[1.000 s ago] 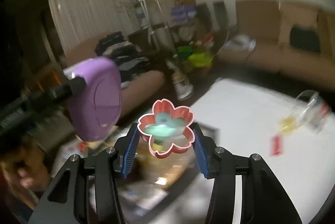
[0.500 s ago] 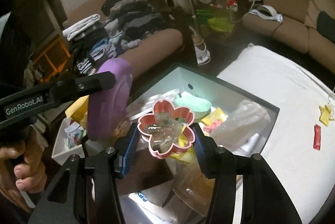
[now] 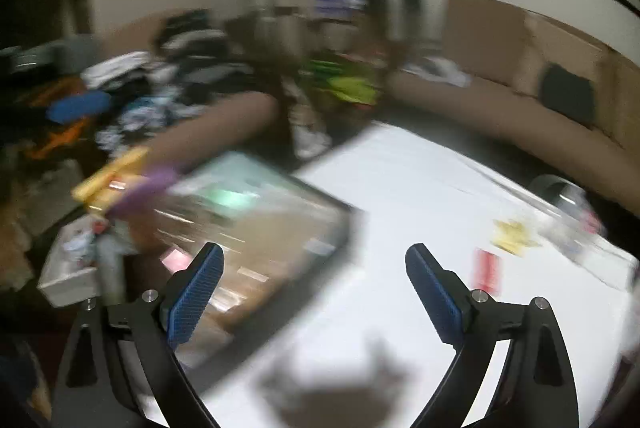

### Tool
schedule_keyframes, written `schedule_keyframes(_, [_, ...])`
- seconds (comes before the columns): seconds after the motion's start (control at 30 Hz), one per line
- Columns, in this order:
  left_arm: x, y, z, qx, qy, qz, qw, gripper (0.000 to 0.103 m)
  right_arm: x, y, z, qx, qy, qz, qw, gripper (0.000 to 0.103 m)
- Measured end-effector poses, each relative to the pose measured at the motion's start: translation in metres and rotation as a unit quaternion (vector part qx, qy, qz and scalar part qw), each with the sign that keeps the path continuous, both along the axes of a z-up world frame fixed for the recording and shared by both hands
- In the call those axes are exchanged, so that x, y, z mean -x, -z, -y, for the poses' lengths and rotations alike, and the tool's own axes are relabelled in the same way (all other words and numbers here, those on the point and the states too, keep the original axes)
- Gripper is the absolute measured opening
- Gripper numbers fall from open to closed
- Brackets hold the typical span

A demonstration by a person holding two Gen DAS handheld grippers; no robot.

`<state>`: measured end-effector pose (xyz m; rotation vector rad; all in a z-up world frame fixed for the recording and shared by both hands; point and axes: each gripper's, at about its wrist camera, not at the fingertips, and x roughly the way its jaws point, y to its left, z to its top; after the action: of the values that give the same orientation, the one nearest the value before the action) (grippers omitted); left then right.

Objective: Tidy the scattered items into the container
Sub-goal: 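Carry the case and flower cutter over the box and open both tools, then grasp the red ketchup packet with the left tool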

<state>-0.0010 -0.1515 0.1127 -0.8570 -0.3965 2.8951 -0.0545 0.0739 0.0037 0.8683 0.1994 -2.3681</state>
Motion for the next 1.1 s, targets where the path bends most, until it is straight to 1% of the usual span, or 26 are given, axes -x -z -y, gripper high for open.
schedule_keyframes(0.03, [0.009, 0.005, -0.026, 0.017, 0.018, 0.003, 0.9997, 0.103, 0.007, 0.004, -0.023, -0.004, 0.024, 0.008, 1.0, 0.095])
schedule_keyframes(0.07, [0.016, 0.01, -0.046, 0.024, 0.029, 0.006, 0.9993, 0.103, 0.015, 0.008, -0.05, -0.004, 0.05, 0.017, 0.999, 0.095])
schedule_keyframes(0.13, [0.035, 0.027, -0.085, 0.026, 0.055, 0.021, 0.9979, 0.103, 0.031, 0.013, -0.101, 0.008, 0.094, 0.031, 0.995, 0.095])
schedule_keyframes(0.17, [0.05, 0.043, -0.109, 0.022, 0.073, 0.033, 0.9965, 0.103, 0.039, 0.013, -0.128, 0.015, 0.13, 0.03, 0.991, 0.095])
schedule_keyframes(0.2, [0.059, 0.057, -0.125, 0.019, 0.084, 0.042, 0.9954, 0.103, 0.047, 0.012, -0.154, 0.023, 0.166, 0.03, 0.985, 0.095])
schedule_keyframes(0.23, [0.073, 0.077, -0.144, 0.017, 0.093, 0.055, 0.994, 0.103, 0.056, 0.011, -0.181, 0.035, 0.201, 0.037, 0.978, 0.095])
schedule_keyframes(0.3, [0.101, 0.119, -0.176, 0.022, 0.083, 0.091, 0.9921, 0.103, 0.064, 0.013, -0.221, 0.062, 0.239, 0.05, 0.968, 0.095])
schedule_keyframes(0.37, [0.129, 0.159, -0.204, 0.033, 0.07, 0.126, 0.989, 0.103, 0.073, 0.02, -0.256, 0.087, 0.26, 0.067, 0.959, 0.095])
schedule_keyframes(0.43, [0.154, 0.189, -0.227, 0.054, 0.07, 0.14, 0.9862, 0.103, 0.084, 0.029, -0.277, 0.087, 0.281, 0.087, 0.952, 0.095])
schedule_keyframes(0.47, [0.175, 0.206, -0.24, 0.068, 0.066, 0.148, 0.9844, 0.103, 0.089, 0.034, -0.284, 0.081, 0.288, 0.097, 0.949, 0.095])
schedule_keyframes(0.57, [0.223, 0.247, -0.266, 0.09, 0.029, 0.172, 0.9805, 0.103, 0.102, 0.048, -0.297, 0.06, 0.292, 0.109, 0.948, 0.095])
schedule_keyframes(0.67, [0.254, 0.274, -0.283, 0.104, -0.005, 0.192, 0.9759, 0.103, 0.111, 0.061, -0.307, 0.044, 0.289, 0.117, 0.949, 0.095])
schedule_keyframes(0.73, [0.269, 0.289, -0.282, 0.109, -0.036, 0.208, 0.9714, 0.102, 0.12, 0.067, -0.308, 0.033, 0.284, 0.124, 0.95, 0.095])
schedule_keyframes(0.77, [0.274, 0.294, -0.282, 0.113, -0.05, 0.203, 0.9714, 0.101, 0.122, 0.069, -0.308, 0.029, 0.284, 0.124, 0.95, 0.095])
schedule_keyframes(0.83, [0.278, 0.293, -0.279, 0.106, -0.057, 0.196, 0.9731, 0.095, 0.127, 0.07, -0.311, 0.026, 0.283, 0.122, 0.951, 0.095])
schedule_keyframes(0.87, [0.278, 0.292, -0.277, 0.1, -0.056, 0.187, 0.9756, 0.08, 0.129, 0.071, -0.313, 0.027, 0.282, 0.122, 0.951, 0.095])
schedule_keyframes(0.9, [0.278, 0.292, -0.277, 0.107, -0.057, 0.184, 0.9755, 0.063, 0.13, 0.072, -0.314, 0.027, 0.281, 0.123, 0.951, 0.095])
schedule_keyframes(0.93, [0.277, 0.291, -0.277, 0.116, -0.056, 0.184, 0.9745, 0.056, 0.131, 0.074, -0.315, 0.029, 0.28, 0.124, 0.952, 0.095])
schedule_keyframes(0.97, [0.275, 0.29, -0.274, 0.112, -0.045, 0.181, 0.9761, 0.031, 0.131, 0.076, -0.316, 0.029, 0.278, 0.126, 0.952, 0.095])
schedule_keyframes(1.0, [0.273, 0.288, -0.272, 0.108, -0.039, 0.182, 0.9765, 0.025, 0.131, 0.078, -0.315, 0.028, 0.276, 0.127, 0.952, 0.095])
schedule_keyframes(1.1, [0.26, 0.287, -0.257, 0.054, -0.003, 0.175, 0.9831, 0.018, 0.132, 0.083, -0.31, 0.023, 0.27, 0.129, 0.954, 0.095])
